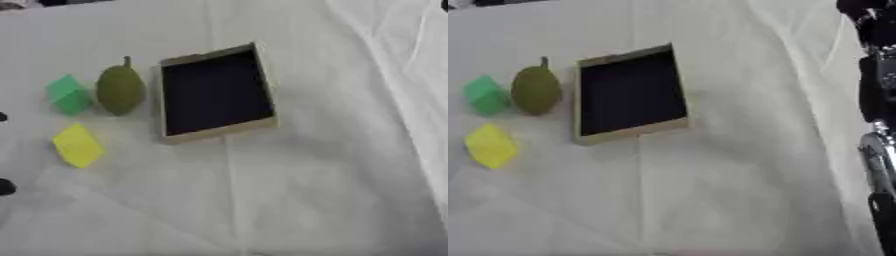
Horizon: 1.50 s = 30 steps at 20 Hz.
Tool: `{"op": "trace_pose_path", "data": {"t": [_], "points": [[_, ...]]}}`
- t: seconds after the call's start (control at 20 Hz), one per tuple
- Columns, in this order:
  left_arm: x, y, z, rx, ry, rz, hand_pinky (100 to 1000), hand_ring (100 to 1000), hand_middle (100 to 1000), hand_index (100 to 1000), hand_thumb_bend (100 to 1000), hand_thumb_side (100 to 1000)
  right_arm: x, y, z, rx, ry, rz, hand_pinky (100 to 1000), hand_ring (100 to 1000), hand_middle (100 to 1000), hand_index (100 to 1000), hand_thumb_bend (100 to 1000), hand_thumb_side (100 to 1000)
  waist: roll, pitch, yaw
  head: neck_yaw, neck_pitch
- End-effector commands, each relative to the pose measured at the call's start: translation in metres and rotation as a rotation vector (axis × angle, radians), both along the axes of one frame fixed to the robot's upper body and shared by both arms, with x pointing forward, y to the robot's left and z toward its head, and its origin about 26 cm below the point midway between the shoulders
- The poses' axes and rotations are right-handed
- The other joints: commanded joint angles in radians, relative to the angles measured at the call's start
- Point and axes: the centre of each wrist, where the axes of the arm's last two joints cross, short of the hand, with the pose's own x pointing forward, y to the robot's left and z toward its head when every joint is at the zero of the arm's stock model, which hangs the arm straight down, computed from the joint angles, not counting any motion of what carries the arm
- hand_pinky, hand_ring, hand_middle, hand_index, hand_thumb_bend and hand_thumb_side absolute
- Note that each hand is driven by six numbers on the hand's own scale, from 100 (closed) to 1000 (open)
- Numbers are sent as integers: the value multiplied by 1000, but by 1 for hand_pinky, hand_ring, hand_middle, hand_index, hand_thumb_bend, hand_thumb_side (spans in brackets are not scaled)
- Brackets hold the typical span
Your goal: Pick up objects on the table and place them in the box.
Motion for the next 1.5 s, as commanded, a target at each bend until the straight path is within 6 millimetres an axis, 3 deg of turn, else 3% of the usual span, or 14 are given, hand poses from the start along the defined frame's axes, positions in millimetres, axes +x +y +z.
{"op": "trace_pose_path", "data": {"t": [0.05, 0.35, 1.05, 1.5], "points": [[5, 5, 6, 38, 2, 21, 938, 891, 797, 911, 756, 597, -2, 0, 10, -24, -25, 11, 882, 954, 607, 811, 100, 620, 13, 1, -4, 7, -7], [13, 7, 0, 46, 21, 43, 931, 844, 739, 833, 755, 618, -1, 2, 10, -21, -24, 16, 883, 956, 606, 812, 100, 622, 17, 11, -16, 13, -8], [33, 0, -16, 33, 68, 52, 923, 830, 722, 821, 755, 565, 0, 6, 11, -16, -20, 31, 885, 959, 605, 813, 100, 623, 17, 24, -34, 23, -13], [46, -16, -18, 33, 50, 21, 910, 808, 692, 796, 718, 513, 1, 8, 12, -14, -14, 38, 886, 961, 604, 813, 100, 626, 25, 28, -40, 23, -16]]}}
